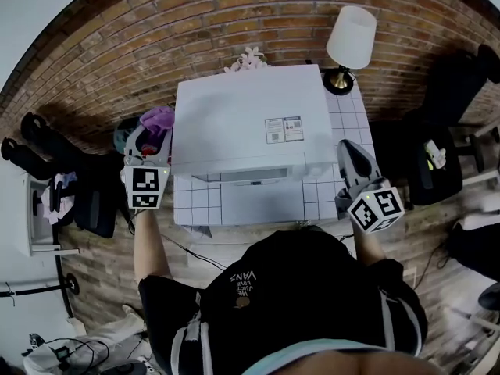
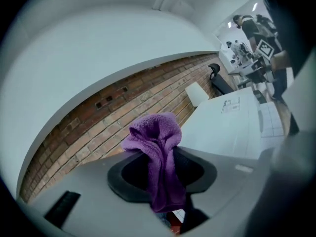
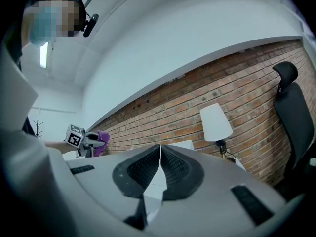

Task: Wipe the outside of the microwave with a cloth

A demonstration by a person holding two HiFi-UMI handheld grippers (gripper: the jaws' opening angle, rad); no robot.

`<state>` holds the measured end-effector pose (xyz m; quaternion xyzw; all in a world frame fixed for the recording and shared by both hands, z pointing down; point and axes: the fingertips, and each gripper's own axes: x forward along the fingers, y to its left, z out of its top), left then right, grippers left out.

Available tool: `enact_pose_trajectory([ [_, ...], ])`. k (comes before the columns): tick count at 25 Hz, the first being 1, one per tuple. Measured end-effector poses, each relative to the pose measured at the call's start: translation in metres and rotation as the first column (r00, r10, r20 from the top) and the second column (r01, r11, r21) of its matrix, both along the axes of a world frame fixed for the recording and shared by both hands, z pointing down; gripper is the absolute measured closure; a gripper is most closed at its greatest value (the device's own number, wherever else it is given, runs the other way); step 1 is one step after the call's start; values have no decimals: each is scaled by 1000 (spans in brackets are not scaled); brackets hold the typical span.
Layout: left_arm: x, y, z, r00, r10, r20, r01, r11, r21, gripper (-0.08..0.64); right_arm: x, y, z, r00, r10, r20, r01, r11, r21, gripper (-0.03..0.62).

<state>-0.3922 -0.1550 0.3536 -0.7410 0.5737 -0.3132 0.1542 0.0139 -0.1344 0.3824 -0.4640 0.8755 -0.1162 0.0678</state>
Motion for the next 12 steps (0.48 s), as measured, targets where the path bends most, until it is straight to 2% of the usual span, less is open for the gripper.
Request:
enact_pose_trajectory([
  [6,-21,-59,30,992,-13,129,28,993,-117,419,21,-21,7,1000,22,2,-22,1000,-10,589],
  [12,-25,-106,58,961,8,275,57,972,-230,419,41,-32,12,999,50,0,-50,998,-30,588],
])
